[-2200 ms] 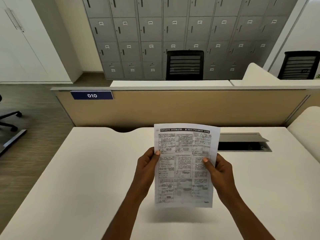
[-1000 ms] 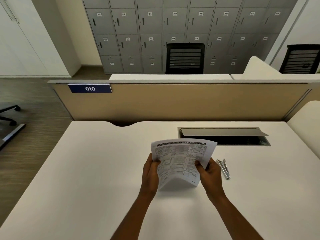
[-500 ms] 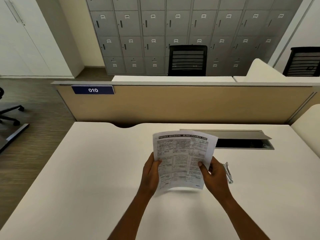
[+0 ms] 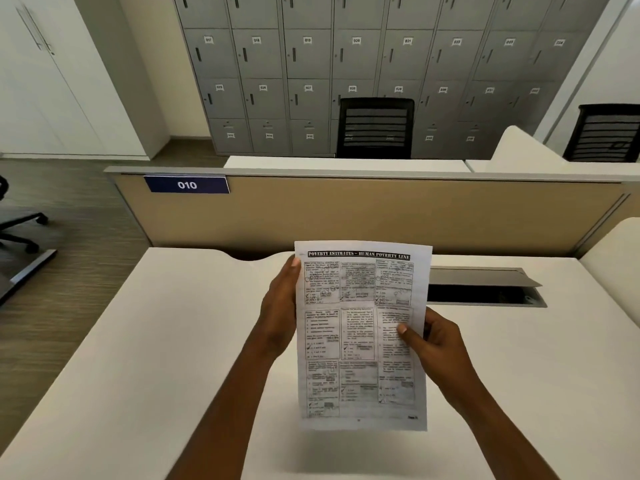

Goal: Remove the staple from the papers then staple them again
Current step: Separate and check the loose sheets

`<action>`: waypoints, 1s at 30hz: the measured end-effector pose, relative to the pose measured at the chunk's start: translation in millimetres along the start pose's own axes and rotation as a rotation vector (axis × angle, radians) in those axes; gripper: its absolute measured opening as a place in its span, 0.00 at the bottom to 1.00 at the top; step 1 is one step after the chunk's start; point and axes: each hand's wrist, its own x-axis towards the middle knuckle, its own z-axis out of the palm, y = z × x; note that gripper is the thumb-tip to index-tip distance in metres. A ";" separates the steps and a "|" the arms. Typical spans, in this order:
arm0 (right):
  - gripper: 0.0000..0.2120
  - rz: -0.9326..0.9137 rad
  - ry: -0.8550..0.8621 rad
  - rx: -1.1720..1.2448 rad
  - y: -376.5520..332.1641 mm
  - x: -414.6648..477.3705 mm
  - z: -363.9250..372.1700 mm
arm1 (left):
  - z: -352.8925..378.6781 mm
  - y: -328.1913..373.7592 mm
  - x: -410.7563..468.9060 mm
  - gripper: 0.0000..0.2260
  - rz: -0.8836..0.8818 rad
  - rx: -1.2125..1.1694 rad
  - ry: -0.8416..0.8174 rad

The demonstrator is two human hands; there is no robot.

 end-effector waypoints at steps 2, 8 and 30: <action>0.12 0.034 -0.019 0.024 -2.8 -0.6 -0.3 | -1.5 6.2 6.4 0.19 -0.037 -0.096 -0.005; 0.12 0.117 -0.064 0.081 -6.8 0.2 -2.9 | -1.9 10.2 11.7 0.18 -0.070 -0.306 -0.115; 0.12 0.159 -0.072 0.056 -7.2 -4.5 1.5 | 10.1 3.3 6.3 0.18 -0.173 -0.625 -0.098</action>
